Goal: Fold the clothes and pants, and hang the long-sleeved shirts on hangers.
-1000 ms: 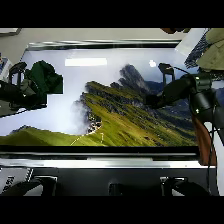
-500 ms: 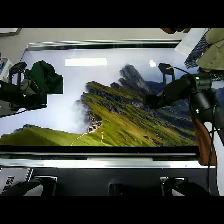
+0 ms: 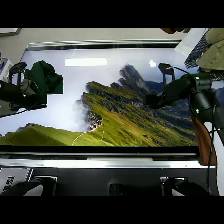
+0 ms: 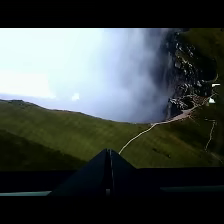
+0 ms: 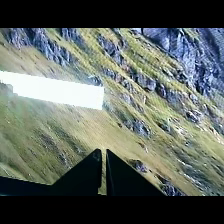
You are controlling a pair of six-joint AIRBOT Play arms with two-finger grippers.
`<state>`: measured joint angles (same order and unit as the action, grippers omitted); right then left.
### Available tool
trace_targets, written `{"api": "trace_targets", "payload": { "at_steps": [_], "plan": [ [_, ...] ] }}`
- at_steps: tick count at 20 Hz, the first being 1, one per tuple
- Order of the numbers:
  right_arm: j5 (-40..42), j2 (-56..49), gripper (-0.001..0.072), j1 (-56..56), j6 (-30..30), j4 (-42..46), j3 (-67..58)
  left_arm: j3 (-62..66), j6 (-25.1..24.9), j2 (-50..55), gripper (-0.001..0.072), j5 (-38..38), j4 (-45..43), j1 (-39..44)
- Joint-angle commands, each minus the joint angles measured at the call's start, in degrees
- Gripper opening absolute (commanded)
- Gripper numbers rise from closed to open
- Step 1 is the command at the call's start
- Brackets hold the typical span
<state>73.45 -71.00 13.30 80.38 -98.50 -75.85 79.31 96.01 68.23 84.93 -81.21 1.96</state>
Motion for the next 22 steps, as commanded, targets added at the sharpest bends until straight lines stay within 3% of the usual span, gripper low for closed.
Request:
{"api": "trace_targets", "payload": {
  "at_steps": [1, 2, 4, 5, 8, 11, 16, 18, 21, 22],
  "plan": [
    [0.00, 0.04, 0.0071, 0.07, -0.02, -0.02, -0.07, 0.00, -0.02, 0.04, 0.0022, 0.81, 0.02, 0.02],
    [0.00, 0.04, 0.0071, 0.07, -0.02, -0.02, -0.07, -0.02, 0.61, 0.11, 0.0152, 0.61, -1.53, -0.13],
    [0.00, 0.04, 0.0071, 0.07, -0.02, -0.02, -0.07, 0.04, 8.68, 0.76, 0.0667, -1.05, -11.61, -1.09],
    [0.00, 0.04, 0.0071, 0.07, -0.02, -0.02, -0.07, 0.04, 11.65, 1.53, 0.0720, -2.16, -16.79, -3.26],
    [0.00, 0.04, 0.0071, 0.07, -0.02, -0.02, -0.07, 0.04, 12.07, 6.10, 0.0720, -9.31, -16.28, -15.43],
    [0.00, 0.04, 0.0071, 0.07, -0.02, -0.02, -0.07, 0.04, 12.92, 12.20, 0.0720, -23.06, -15.32, -25.79],
    [-0.02, 0.04, 0.0071, 0.07, -0.02, -0.02, -0.07, 0.68, 13.53, 24.48, 0.0720, -47.36, -12.63, -32.04],
    [0.00, 0.04, 0.0071, 0.07, -0.02, -0.02, -0.07, 3.85, 13.49, 30.56, 0.0720, -50.31, -12.76, -31.85],
    [-0.02, 0.04, 0.0071, 0.07, -0.02, -0.02, -0.07, 11.82, 13.46, 39.45, 0.0716, -47.80, -12.83, -31.56],
    [0.00, 0.04, 0.0071, 0.07, -0.02, -0.02, -0.07, 14.21, 13.31, 41.77, 0.0660, -46.14, -12.83, -31.54]
  ]
}}
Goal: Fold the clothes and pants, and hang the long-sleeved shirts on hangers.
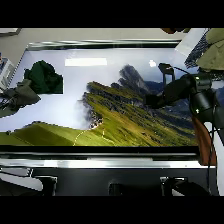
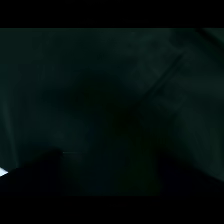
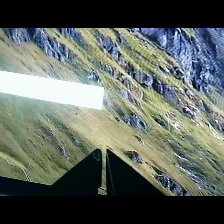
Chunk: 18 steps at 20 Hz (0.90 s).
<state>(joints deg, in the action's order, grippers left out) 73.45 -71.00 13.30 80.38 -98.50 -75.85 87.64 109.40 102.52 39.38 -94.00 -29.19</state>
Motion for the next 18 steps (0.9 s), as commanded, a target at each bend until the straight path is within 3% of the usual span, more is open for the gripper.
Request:
{"api": "trace_targets", "payload": {
  "at_steps": [1, 2, 3, 4, 8, 13, 18],
  "plan": [
    [0.00, 0.04, 0.0071, 0.07, -0.02, -0.02, -0.07, 8.20, -0.07, 9.44, 0.0514, 1.57, -0.02, -0.37],
    [0.00, 0.04, 0.0071, 0.07, -0.02, -0.02, -0.07, 10.10, -0.09, 10.71, 0.0382, 4.04, -0.02, -0.35],
    [-0.02, 0.04, 0.0071, 0.07, -0.02, -0.02, -0.07, 11.56, -0.28, 11.10, 0.0153, 6.86, -0.02, -0.31],
    [0.00, 0.04, 0.0071, 0.07, -0.02, -0.02, -0.07, 12.50, -2.34, 10.75, 0.0013, 9.27, 0.26, -0.17],
    [-0.02, 0.04, 0.0071, 0.07, -0.02, -0.02, -0.07, 14.88, -12.79, 5.49, 0.0011, 22.51, 3.56, 1.86],
    [0.00, 0.04, 0.0071, 0.07, -0.02, -0.02, -0.07, 10.62, -14.05, -6.75, 0.0009, 32.09, 13.66, 8.22],
    [0.00, 0.04, 0.0071, 0.07, -0.02, -0.02, -0.07, 4.33, -13.66, -14.95, 0.0010, 36.52, 21.90, 23.52]
  ]
}}
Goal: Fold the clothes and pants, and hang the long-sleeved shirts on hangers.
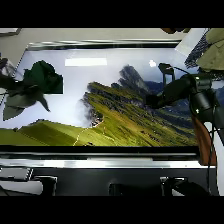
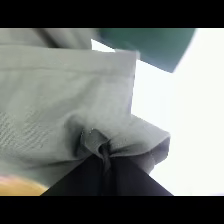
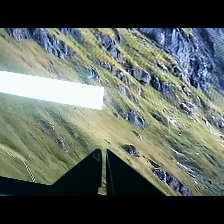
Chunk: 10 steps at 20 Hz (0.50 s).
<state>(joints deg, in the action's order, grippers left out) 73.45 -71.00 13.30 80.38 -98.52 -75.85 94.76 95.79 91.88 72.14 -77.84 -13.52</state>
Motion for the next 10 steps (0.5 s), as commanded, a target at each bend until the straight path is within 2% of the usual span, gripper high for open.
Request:
{"api": "trace_targets", "payload": {
  "at_steps": [1, 3, 10],
  "plan": [
    [-0.02, 0.04, 0.0071, 0.07, -0.02, 0.00, -0.07, -2.97, 0.57, -4.70, 0.0009, 4.17, 7.72, 11.47],
    [0.00, 0.04, 0.0071, 0.07, -0.02, 0.00, -0.07, -2.95, 1.27, -4.74, 0.0010, 3.50, 12.22, 19.41],
    [0.00, 0.04, 0.0071, 0.07, -0.02, 0.00, -0.07, -2.97, 9.66, -2.08, 0.0010, -4.22, 12.52, 44.00]
  ]
}}
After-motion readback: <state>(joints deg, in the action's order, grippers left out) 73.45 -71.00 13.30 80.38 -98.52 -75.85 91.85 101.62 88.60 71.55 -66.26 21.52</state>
